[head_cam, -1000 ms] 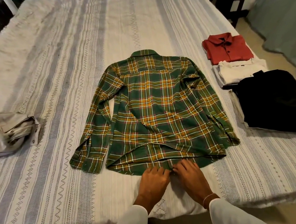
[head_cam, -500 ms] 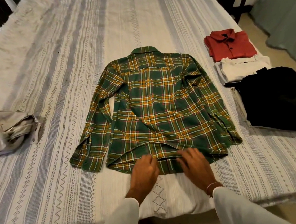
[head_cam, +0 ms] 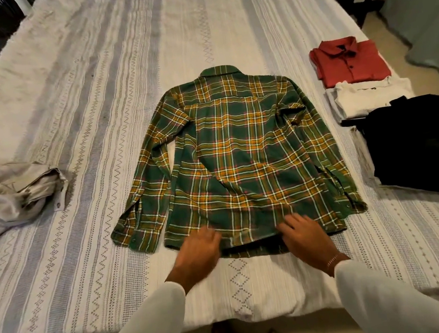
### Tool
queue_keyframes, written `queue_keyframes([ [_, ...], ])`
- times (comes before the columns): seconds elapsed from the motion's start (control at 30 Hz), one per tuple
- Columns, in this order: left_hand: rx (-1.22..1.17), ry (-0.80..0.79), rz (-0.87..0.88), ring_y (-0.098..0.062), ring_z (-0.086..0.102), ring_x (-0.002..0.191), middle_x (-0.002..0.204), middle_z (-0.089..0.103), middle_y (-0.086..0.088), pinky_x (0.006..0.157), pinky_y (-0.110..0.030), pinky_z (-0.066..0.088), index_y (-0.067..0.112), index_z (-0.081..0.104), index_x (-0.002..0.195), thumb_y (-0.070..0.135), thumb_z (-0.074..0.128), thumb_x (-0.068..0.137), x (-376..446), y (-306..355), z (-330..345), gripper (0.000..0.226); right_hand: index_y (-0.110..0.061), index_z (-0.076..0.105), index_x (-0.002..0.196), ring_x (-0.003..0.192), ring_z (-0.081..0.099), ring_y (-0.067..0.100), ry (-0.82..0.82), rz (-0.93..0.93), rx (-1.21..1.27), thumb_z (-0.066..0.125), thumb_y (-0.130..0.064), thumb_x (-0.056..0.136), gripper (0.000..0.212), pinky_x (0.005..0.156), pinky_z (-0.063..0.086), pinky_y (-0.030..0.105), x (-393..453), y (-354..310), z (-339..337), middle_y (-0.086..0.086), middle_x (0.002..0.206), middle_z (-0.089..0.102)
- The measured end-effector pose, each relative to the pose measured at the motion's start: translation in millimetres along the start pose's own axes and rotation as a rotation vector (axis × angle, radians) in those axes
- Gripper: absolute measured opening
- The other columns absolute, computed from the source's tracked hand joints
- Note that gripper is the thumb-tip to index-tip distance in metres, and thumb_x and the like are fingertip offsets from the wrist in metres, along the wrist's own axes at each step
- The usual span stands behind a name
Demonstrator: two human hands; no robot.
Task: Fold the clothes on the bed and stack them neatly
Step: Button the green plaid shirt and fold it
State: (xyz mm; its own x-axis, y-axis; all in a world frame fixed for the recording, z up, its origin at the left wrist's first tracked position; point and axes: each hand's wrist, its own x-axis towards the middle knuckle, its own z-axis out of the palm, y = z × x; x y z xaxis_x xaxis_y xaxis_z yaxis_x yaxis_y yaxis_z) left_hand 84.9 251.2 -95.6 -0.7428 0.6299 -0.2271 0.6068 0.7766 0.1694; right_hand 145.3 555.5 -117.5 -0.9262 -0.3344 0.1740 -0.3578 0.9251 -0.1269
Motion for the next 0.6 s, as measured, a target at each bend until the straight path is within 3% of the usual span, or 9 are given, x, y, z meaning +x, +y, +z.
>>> queue_keyframes([
  [0.1,0.099,-0.06,0.174,-0.018,0.07,0.081,0.099,0.072,0.002,0.07,-0.032,0.06,0.025,0.068,0.105,0.044,0.077,0.082,-26,-6,24,0.032,-0.02,0.072,0.103,0.083,0.068,0.017,-0.073,-0.161,0.012,0.085,-0.033,0.077,0.032,0.07,0.058,0.028,-35,-8,4,0.0,0.097,0.07],
  [0.17,0.086,-0.076,0.154,-0.016,0.07,0.078,0.096,0.073,0.006,0.069,-0.03,0.06,0.028,0.067,0.104,0.053,0.065,0.084,-31,-8,25,0.032,-0.025,0.072,0.105,0.085,0.067,0.015,-0.137,-0.188,0.007,0.077,-0.04,0.084,0.027,0.073,0.059,0.027,-48,-13,11,-0.003,0.1,0.07],
  [0.23,0.075,-0.093,0.144,-0.015,0.068,0.08,0.1,0.072,0.007,0.072,-0.027,0.057,0.03,0.064,0.108,0.067,0.044,0.09,-30,-6,21,0.046,-0.029,0.072,0.103,0.083,0.065,0.011,-0.161,-0.112,0.06,0.062,-0.047,0.091,0.024,0.072,0.056,0.022,-48,-15,13,-0.008,0.098,0.069],
  [0.33,-0.155,-0.052,-0.052,-0.012,0.058,0.09,0.114,0.065,0.007,0.085,-0.023,0.046,0.029,0.057,0.118,0.075,0.014,0.093,-26,3,7,0.068,-0.029,0.07,0.098,0.076,0.056,0.004,-0.121,0.015,0.203,0.042,-0.054,0.101,0.037,0.068,0.046,0.013,-36,-12,5,-0.01,0.091,0.065],
  [0.4,-0.259,0.043,-0.225,-0.01,0.055,0.094,0.12,0.063,0.004,0.09,-0.02,0.046,0.026,0.056,0.12,0.061,0.024,0.101,-13,-3,3,0.051,-0.023,0.069,0.101,0.078,0.057,0.006,-0.023,0.21,0.262,0.037,-0.05,0.104,0.042,0.071,0.047,0.016,-29,0,1,-0.006,0.093,0.065],
  [0.47,-0.281,0.066,-0.366,-0.017,0.057,0.115,0.136,0.056,-0.001,0.103,-0.026,0.046,0.022,0.052,0.132,0.05,0.034,0.105,1,-14,5,0.043,-0.015,0.068,0.108,0.088,0.064,0.018,0.069,0.441,0.217,0.039,-0.04,0.105,0.038,0.08,0.054,0.028,-23,21,-1,0.003,0.102,0.068],
  [0.53,-0.268,0.014,-0.421,-0.026,0.039,0.143,0.159,0.035,-0.005,0.118,-0.037,0.034,0.021,0.035,0.152,0.053,0.036,0.103,9,-30,12,0.058,-0.013,0.062,0.126,0.11,0.063,0.029,-0.013,0.641,0.201,0.035,-0.034,0.107,0.039,0.096,0.053,0.039,-20,45,-4,0.011,0.125,0.064],
  [0.6,-0.266,-0.039,-0.42,-0.029,0.009,0.155,0.169,0.007,-0.001,0.124,-0.044,0.012,0.023,0.012,0.161,0.064,0.031,0.098,10,-41,22,0.077,-0.016,0.045,0.148,0.139,0.045,0.029,-0.257,0.697,0.177,0.035,-0.037,0.107,0.047,0.116,0.038,0.043,-23,63,-5,0.009,0.154,0.044],
])
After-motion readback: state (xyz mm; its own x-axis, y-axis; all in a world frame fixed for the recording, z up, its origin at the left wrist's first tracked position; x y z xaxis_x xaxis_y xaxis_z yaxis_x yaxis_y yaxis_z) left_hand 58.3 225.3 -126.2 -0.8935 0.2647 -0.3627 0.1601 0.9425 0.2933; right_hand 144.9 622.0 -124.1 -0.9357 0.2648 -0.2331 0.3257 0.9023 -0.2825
